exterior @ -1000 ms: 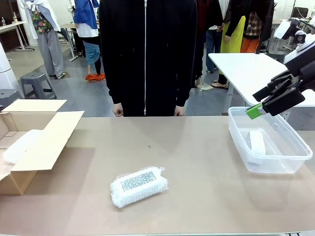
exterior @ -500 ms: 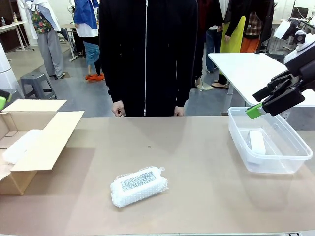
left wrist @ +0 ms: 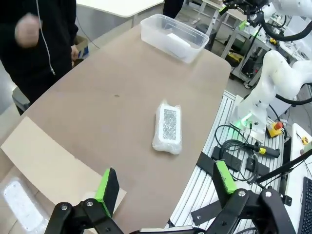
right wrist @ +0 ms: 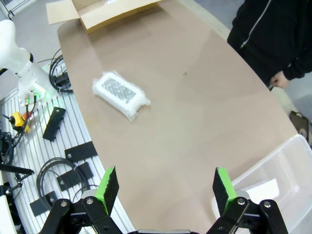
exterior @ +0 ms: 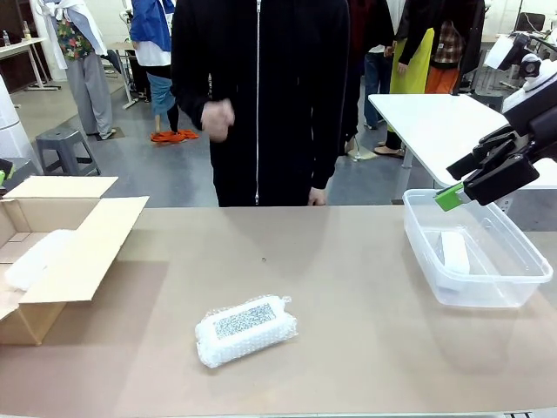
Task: Separate and place wrapped and unwrapped clocks.
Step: Pick up the Digital clock indicated by the person.
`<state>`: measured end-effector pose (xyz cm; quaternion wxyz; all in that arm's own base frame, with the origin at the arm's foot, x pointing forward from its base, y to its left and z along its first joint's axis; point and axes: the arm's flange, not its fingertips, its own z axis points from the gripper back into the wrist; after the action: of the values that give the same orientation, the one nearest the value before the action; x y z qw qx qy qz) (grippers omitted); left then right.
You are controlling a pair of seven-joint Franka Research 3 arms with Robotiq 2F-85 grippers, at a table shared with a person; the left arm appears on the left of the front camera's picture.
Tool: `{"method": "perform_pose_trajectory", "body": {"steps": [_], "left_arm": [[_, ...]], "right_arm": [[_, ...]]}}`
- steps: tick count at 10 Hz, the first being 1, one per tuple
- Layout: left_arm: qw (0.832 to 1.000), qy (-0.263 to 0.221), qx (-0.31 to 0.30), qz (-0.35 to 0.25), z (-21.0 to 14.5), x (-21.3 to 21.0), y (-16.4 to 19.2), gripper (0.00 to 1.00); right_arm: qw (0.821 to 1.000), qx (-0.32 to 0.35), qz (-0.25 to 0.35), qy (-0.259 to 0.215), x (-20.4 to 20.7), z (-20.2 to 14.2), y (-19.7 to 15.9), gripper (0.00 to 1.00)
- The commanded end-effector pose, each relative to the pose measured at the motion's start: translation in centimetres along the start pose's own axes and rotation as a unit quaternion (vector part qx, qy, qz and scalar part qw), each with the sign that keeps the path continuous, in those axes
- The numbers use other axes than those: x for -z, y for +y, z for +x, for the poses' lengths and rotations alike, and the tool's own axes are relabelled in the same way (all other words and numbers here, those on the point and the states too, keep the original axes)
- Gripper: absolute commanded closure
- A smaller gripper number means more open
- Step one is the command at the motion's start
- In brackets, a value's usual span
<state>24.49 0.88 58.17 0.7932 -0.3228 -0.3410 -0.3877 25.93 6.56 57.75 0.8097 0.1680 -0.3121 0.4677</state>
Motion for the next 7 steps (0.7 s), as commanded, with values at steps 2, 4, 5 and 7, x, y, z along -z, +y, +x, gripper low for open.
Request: {"method": "perform_pose_trajectory", "body": {"steps": [2, 4, 5, 7], "left_arm": [[1.0, -0.007, -0.005, 0.003, 0.28, 0.16, -0.22, 0.0], [1.0, -0.007, -0.005, 0.003, 0.28, 0.16, -0.22, 0.0], [1.0, -0.007, -0.005, 0.003, 0.28, 0.16, -0.22, 0.0], [1.0, -0.007, -0.005, 0.003, 0.28, 0.16, -0.22, 0.0]], "right_arm": [[1.0, 0.004, 0.017, -0.008, 0.22, 0.11, 0.06, 0.0], [1.0, 0.004, 0.017, -0.008, 0.22, 0.11, 0.06, 0.0], [1.0, 0.004, 0.017, -0.008, 0.22, 0.11, 0.06, 0.0], [1.0, 0.004, 0.017, -0.008, 0.22, 0.11, 0.06, 0.0]]}}
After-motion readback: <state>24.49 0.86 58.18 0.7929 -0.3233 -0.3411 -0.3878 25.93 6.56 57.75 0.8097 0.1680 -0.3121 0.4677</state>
